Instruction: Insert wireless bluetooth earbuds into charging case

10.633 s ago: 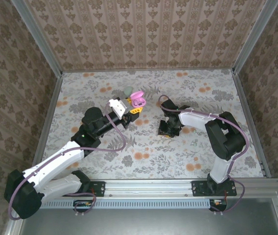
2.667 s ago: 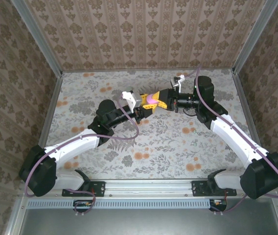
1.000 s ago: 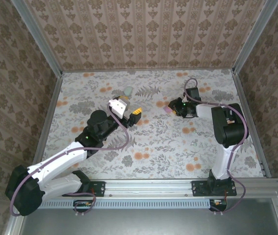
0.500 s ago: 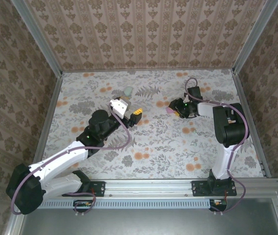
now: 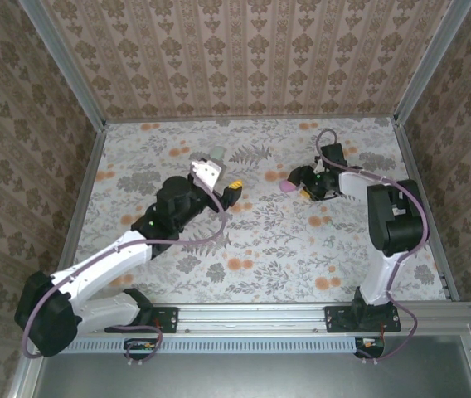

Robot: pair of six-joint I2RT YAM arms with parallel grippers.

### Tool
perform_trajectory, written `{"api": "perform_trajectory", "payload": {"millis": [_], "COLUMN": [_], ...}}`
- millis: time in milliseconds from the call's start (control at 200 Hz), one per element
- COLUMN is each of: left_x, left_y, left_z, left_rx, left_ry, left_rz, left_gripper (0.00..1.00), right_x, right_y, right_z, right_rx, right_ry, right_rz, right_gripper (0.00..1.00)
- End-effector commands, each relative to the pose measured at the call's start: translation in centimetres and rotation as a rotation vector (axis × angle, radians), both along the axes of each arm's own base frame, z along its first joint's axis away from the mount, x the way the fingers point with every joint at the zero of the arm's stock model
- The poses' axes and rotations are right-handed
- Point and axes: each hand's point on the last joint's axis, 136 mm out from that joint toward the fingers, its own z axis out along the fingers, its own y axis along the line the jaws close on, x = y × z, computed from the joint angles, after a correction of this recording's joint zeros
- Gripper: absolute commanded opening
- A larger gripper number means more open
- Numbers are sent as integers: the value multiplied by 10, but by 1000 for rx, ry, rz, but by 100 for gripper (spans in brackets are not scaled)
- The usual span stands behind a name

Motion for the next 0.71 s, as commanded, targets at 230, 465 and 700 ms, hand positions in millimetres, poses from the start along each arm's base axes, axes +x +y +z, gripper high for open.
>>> {"api": "perform_trajectory", "payload": {"millis": [230,465,700], "left_x": [63,114,163], "left_y": [52,74,74], "left_z": [-68,-118,-163], "left_rx": [16,70,283], "left_ry": [536,804,899], "left_rz": [230,312,353], "left_gripper": [75,69,69], "right_x": [-29,-57,-77], "right_y": [-7,-7,-10], "right_z": [77,95,112], "right_rx": [-7,28,23], "right_ry": [-162,-195,-236], "right_rz": [5,-7,-10], "right_gripper": [64,64,65]}}
